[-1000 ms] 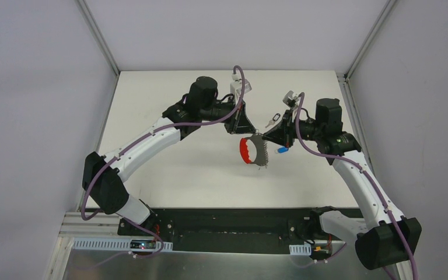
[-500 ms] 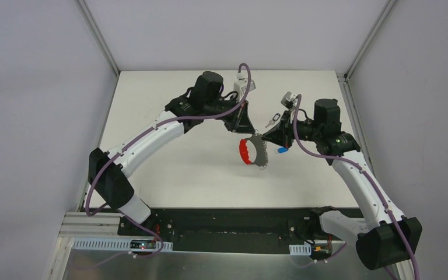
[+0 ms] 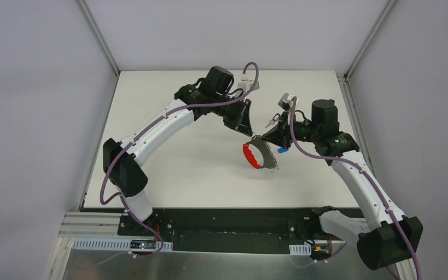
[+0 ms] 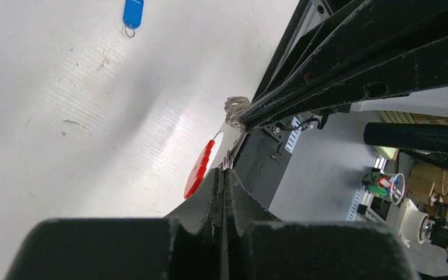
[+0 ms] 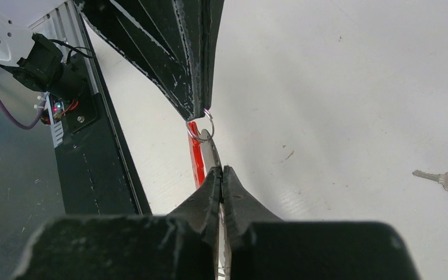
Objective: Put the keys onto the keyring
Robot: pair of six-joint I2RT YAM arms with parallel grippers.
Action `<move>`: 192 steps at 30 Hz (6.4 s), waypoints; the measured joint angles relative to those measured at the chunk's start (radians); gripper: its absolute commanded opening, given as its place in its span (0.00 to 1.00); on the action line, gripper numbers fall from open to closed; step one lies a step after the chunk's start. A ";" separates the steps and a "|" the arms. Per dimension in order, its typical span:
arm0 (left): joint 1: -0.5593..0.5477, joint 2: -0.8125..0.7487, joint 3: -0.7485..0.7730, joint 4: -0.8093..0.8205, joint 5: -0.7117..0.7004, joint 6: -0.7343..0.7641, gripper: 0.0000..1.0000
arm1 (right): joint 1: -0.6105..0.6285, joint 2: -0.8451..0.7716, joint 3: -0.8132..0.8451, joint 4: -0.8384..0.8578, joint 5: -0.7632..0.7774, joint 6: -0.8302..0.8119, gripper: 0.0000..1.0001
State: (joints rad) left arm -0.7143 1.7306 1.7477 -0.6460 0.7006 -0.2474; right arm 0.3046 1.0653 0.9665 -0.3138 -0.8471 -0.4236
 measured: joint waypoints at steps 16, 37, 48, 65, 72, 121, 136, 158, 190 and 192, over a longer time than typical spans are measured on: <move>0.000 0.034 0.068 -0.072 -0.079 -0.071 0.00 | 0.021 0.000 0.006 -0.007 0.025 -0.019 0.00; -0.013 0.077 0.113 -0.132 -0.202 -0.138 0.00 | 0.062 0.022 0.012 -0.021 0.101 -0.053 0.00; -0.026 0.090 0.132 -0.154 -0.241 -0.165 0.00 | 0.075 0.028 0.012 -0.027 0.130 -0.056 0.00; -0.026 0.119 0.150 -0.166 -0.272 -0.219 0.00 | 0.092 0.054 0.016 -0.026 0.180 -0.049 0.00; -0.026 0.130 0.163 -0.158 -0.292 -0.251 0.00 | 0.097 0.056 0.016 -0.012 0.193 -0.029 0.00; 0.002 0.043 -0.124 0.591 0.139 -0.178 0.00 | -0.065 -0.048 -0.003 0.069 0.029 0.152 0.29; 0.002 0.039 -0.174 0.717 0.240 -0.145 0.00 | -0.115 -0.160 0.182 -0.136 -0.030 0.004 0.38; 0.002 -0.011 -0.285 0.930 0.392 -0.201 0.00 | -0.130 -0.143 0.152 -0.166 0.019 -0.096 0.30; 0.003 -0.018 -0.320 1.028 0.446 -0.270 0.00 | -0.135 -0.083 0.099 -0.164 -0.180 -0.142 0.00; 0.003 -0.018 -0.320 1.030 0.447 -0.270 0.00 | -0.136 -0.083 0.099 -0.164 -0.184 -0.142 0.00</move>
State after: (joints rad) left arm -0.7116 1.7123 1.4277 0.3843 1.1473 -0.5171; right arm 0.1688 0.9825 1.0657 -0.4782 -1.0309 -0.5659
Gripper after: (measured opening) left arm 0.007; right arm 0.010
